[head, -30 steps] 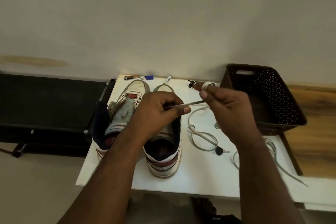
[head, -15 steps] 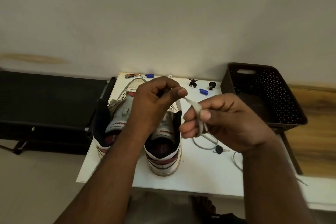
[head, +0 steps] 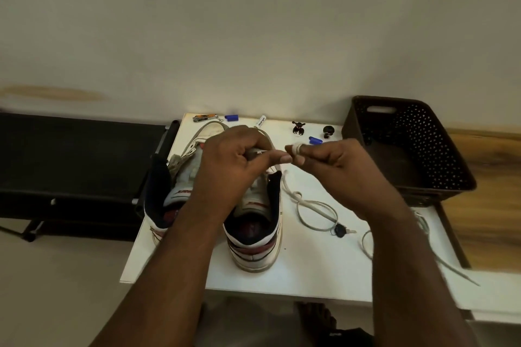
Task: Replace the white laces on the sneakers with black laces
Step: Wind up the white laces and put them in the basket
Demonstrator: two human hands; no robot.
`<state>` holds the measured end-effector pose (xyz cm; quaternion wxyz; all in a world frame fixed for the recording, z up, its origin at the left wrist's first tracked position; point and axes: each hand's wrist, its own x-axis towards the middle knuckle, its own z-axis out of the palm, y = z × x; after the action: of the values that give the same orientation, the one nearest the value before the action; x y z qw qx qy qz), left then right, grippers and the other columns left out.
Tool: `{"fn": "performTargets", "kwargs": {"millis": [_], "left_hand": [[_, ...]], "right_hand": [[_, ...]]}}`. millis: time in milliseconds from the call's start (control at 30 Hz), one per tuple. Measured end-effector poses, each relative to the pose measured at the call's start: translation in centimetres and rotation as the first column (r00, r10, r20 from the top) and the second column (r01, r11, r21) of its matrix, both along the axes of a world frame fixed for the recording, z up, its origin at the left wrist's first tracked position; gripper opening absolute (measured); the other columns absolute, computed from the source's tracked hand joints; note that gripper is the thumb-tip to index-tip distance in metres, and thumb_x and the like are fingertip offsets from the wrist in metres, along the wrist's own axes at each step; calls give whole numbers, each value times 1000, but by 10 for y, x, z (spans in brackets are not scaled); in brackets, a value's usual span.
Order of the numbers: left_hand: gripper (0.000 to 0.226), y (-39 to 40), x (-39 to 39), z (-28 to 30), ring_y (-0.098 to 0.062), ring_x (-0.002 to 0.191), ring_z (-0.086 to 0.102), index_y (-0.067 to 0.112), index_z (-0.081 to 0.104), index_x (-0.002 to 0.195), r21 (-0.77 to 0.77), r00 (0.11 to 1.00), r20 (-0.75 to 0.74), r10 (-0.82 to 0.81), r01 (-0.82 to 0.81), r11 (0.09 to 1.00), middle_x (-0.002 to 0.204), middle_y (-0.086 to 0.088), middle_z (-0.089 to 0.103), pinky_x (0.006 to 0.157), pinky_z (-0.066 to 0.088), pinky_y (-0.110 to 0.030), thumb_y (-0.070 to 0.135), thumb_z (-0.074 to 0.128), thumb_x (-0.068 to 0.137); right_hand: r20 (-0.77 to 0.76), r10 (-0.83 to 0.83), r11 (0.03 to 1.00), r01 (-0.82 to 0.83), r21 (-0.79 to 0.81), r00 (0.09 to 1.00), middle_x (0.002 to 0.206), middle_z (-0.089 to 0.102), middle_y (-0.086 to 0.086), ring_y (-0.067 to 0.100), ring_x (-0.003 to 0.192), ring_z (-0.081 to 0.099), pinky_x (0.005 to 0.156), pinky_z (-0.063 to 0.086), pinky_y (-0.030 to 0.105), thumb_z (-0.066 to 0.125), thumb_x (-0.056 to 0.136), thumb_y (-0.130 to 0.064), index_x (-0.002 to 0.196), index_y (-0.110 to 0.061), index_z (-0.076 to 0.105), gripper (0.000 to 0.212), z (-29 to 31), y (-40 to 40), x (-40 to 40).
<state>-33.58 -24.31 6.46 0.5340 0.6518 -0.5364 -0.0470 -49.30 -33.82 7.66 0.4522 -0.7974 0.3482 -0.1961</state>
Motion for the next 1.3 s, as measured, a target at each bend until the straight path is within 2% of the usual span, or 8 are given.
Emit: {"fn": "performTargets", "kwargs": {"millis": [200, 467, 567, 767, 833, 933, 1100, 1300], "left_hand": [[19, 5, 0, 15, -5, 59, 53, 12, 66, 68, -153, 963, -268, 23, -66, 986, 64, 5, 61, 58, 42, -18, 23, 82, 68], [18, 1, -4, 13, -18, 59, 48, 8, 61, 70, -172, 893, -449, -22, -63, 983, 67, -19, 55, 57, 44, -25, 14, 77, 76], [19, -3, -2, 8, -17, 58, 47, 17, 62, 69, -101, 857, -510, -67, 17, 995, 60, -11, 53, 55, 40, -27, 31, 74, 77], [18, -3, -10, 3, 0, 59, 52, 24, 72, 76, 143, 944, -292, -150, 198, 970, 62, 5, 60, 58, 40, -12, 36, 65, 87], [11, -3, -8, 1, -1, 68, 60, 20, 75, 85, 228, 959, -237, -155, 210, 951, 71, 8, 68, 64, 47, -15, 28, 69, 86], [6, -2, 1, -2, -5, 75, 62, 18, 75, 84, 284, 984, -116, -135, 163, 945, 77, 8, 70, 69, 49, -27, 24, 74, 82], [12, -1, 6, -1, -4, 75, 58, 12, 72, 80, 103, 995, 22, -99, 96, 990, 76, 10, 65, 67, 45, -19, 25, 72, 83], [11, -3, -6, 7, -4, 67, 58, 23, 66, 75, -34, 911, -360, -199, 200, 979, 70, 6, 65, 64, 47, -20, 28, 65, 85]], "right_hand": [[-24, 351, 809, -290, 512, 936, 96, 74, 11, 24, 92, 71, 87, 56, 34, 60, 90, -10, 105, -3, 72, 20, 10, 7, -9], [469, 428, 501, -635, 588, 773, 104, 71, 19, 30, 91, 70, 83, 57, 39, 59, 91, -9, 113, 1, 67, 25, 11, 22, 4], [730, 262, 410, -757, 508, 632, 100, 72, 16, 26, 86, 72, 78, 58, 39, 64, 87, -17, 111, -2, 69, 29, 10, 28, 9], [857, -428, 732, -446, 515, 287, 111, 71, 11, 23, 107, 67, 93, 53, 34, 56, 84, -14, 104, -7, 73, 27, 15, 20, 22], [793, -350, 896, -70, 439, 498, 114, 70, 8, 19, 112, 64, 100, 48, 30, 56, 88, -9, 111, -7, 69, 26, 7, 10, 16], [230, -133, 954, 187, -233, 964, 99, 74, 0, 2, 93, 65, 87, 52, 25, 59, 93, -9, 108, -8, 72, 20, -10, 1, 7], [-146, 128, 990, -136, -40, 981, 58, 58, -8, 0, 51, 48, 54, 36, 16, 57, 95, -22, 98, -16, 75, 19, -3, 4, 6], [533, 229, 701, -518, 490, 814, 99, 73, 15, 25, 98, 70, 87, 54, 31, 64, 85, -16, 105, -5, 73, 24, 12, 12, -5]]}}
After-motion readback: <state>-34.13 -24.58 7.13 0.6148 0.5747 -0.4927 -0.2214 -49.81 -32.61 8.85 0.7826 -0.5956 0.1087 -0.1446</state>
